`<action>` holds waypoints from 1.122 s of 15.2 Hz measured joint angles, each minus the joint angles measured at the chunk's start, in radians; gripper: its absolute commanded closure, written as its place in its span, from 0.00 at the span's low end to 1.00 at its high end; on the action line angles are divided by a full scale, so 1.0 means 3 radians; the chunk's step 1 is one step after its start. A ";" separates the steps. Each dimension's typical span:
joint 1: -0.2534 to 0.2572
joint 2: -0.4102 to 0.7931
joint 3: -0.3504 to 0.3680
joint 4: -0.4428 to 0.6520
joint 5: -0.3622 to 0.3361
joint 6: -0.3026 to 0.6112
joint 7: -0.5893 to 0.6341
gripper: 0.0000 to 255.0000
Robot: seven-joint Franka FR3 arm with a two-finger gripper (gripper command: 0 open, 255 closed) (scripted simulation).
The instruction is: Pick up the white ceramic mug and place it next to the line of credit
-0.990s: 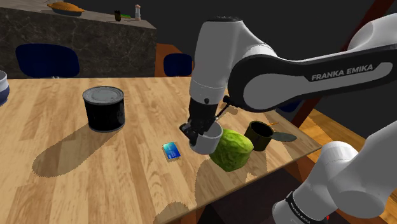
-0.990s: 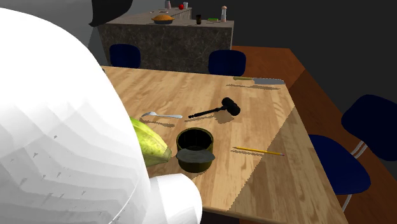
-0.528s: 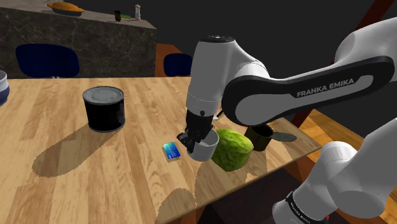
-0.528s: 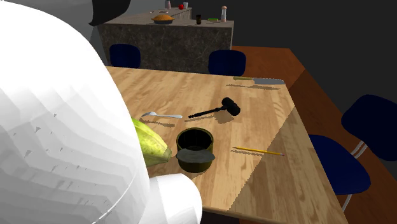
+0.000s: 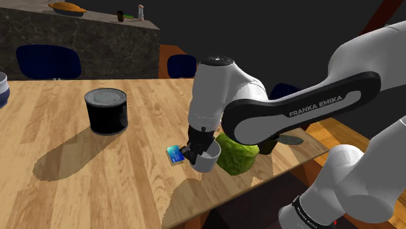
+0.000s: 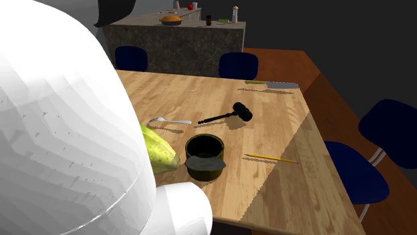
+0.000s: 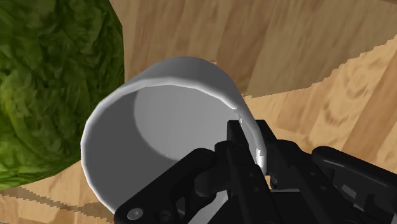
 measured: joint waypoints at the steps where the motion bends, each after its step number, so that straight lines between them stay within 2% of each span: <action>1: -0.0001 0.0028 0.0005 -0.0017 -0.0010 0.0044 0.0011 1.00; 7: -0.0005 0.0191 0.0025 -0.0150 -0.0076 0.0329 0.0076 1.00; 14: -0.0008 0.0216 0.0024 -0.0163 -0.0088 0.0368 0.0081 1.00; 15: -0.0008 0.0216 0.0024 -0.0163 -0.0088 0.0368 0.0081 0.00; 17: -0.0008 0.0216 0.0024 -0.0163 -0.0088 0.0369 0.0081 0.00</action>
